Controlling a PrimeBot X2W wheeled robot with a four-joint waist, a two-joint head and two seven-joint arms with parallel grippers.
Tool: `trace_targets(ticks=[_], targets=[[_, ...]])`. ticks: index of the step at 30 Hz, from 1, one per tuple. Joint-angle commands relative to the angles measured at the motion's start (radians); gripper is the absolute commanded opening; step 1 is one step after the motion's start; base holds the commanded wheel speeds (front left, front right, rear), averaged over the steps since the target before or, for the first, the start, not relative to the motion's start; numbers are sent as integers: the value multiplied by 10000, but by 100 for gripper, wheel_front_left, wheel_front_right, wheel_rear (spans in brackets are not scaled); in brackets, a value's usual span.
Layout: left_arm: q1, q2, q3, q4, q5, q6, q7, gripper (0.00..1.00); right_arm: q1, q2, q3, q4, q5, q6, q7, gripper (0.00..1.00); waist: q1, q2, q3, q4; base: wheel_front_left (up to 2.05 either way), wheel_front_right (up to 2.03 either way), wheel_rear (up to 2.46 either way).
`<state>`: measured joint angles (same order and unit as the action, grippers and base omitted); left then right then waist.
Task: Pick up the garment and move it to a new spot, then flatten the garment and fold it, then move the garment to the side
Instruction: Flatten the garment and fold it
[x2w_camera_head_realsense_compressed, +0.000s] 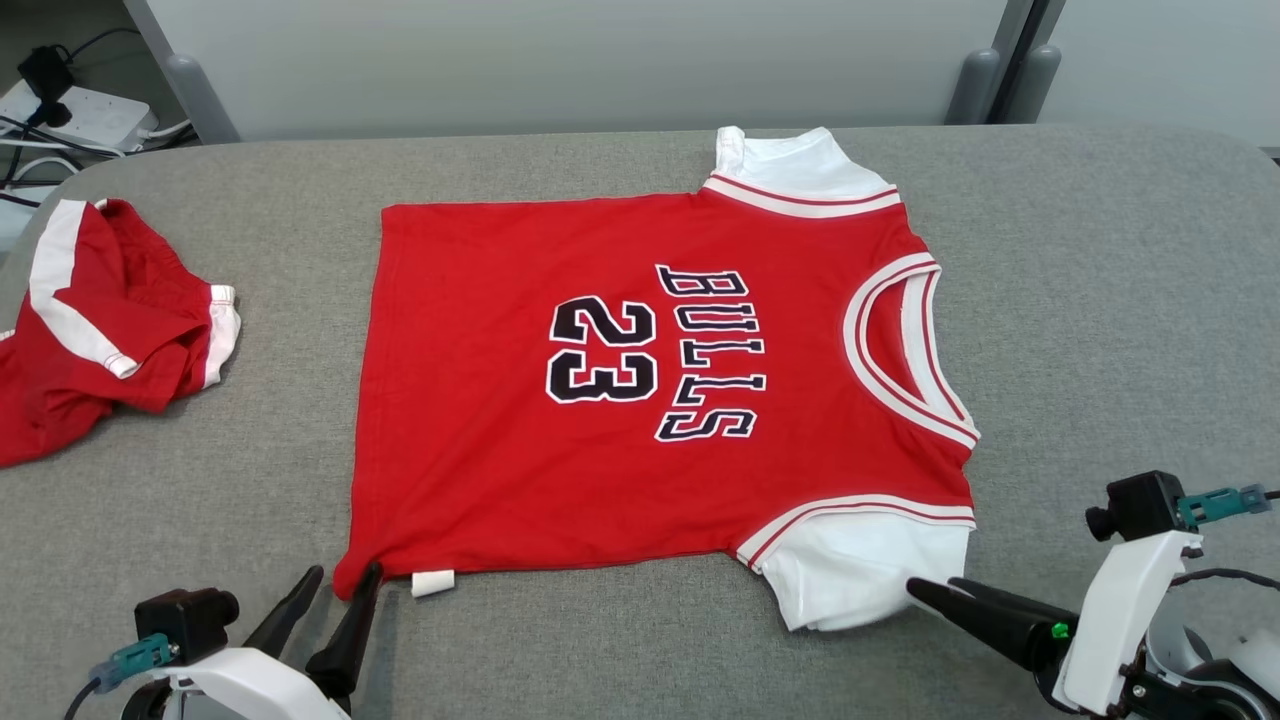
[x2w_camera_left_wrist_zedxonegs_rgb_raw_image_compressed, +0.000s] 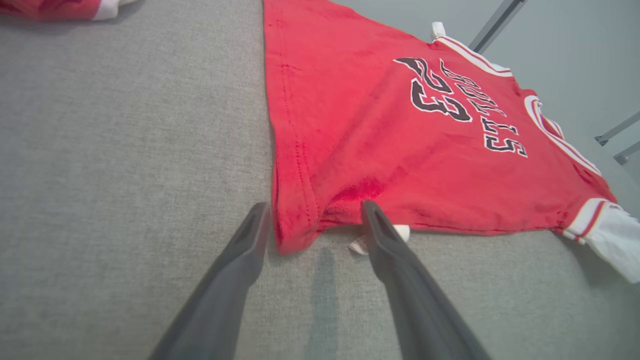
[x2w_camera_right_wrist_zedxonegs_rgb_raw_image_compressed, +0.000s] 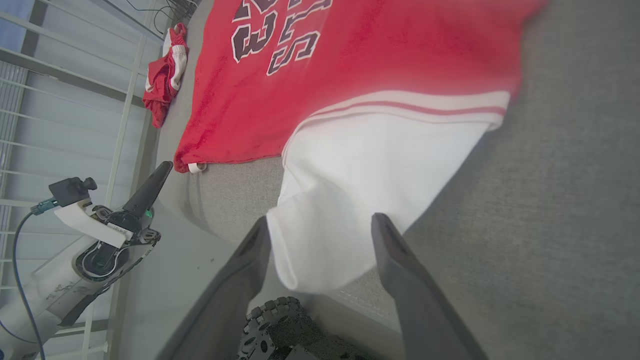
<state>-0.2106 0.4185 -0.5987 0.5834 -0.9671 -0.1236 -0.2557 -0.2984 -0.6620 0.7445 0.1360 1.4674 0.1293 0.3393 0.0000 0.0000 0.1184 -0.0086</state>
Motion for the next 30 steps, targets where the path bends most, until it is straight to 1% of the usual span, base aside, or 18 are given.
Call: trace_targets(ticks=[1,5,8,9,11,13,14,19,24,27,30], targets=[[-384,306,470,-222,115,-71,-61,100,-117,-213,-128,-293,-125,14,-236,100,0,0,9,-13,0,0,0],[-359,302,751,-469,377,-71,-61,100,-148,-290,-221,-431,-245,14,-414,100,0,0,25,-29,0,0,0],[-325,254,1155,-722,680,-71,-61,100,-235,-403,-408,-532,-404,14,-699,100,0,0,28,-19,0,0,0],[-306,152,1520,-920,990,-71,-61,100,-340,-459,-586,-493,-717,14,-1111,100,0,0,21,-3,0,0,0],[-276,-2,1878,-1113,1340,-71,-61,100,-475,-400,-743,-382,-1137,14,-1632,100,0,0,4,1,0,0,0],[-220,-164,2078,-1285,1552,-71,-61,100,-622,-211,-870,-247,-1509,14,-2183,100,0,0,-5,-11,0,0,0],[-220,-164,2078,-1285,1552,-71,-61,100,-622,-211,-870,-247,-1509,14,-2183,100,0,0,-5,-11,0,0,0],[-157,-470,2412,-1489,2033,-71,-61,100,-982,331,-1081,458,-2516,14,-3515,100,0,0,-30,-29,0,0,0],[-144,-842,2931,-1596,2493,-71,-61,100,-1313,885,-1329,1516,-3753,14,-4863,100,0,0,-20,-18,0,0,0],[-126,-1102,3332,-1660,2862,-71,-61,100,-1505,1221,-1526,2136,-4515,14,-5487,100,0,0,-11,-17,0,0,0],[-60,-1353,3758,-1861,3265,-71,-61,100,-1628,1626,-1864,2659,-5299,14,-5835,100,0,0,-18,-42,0,0,0]])
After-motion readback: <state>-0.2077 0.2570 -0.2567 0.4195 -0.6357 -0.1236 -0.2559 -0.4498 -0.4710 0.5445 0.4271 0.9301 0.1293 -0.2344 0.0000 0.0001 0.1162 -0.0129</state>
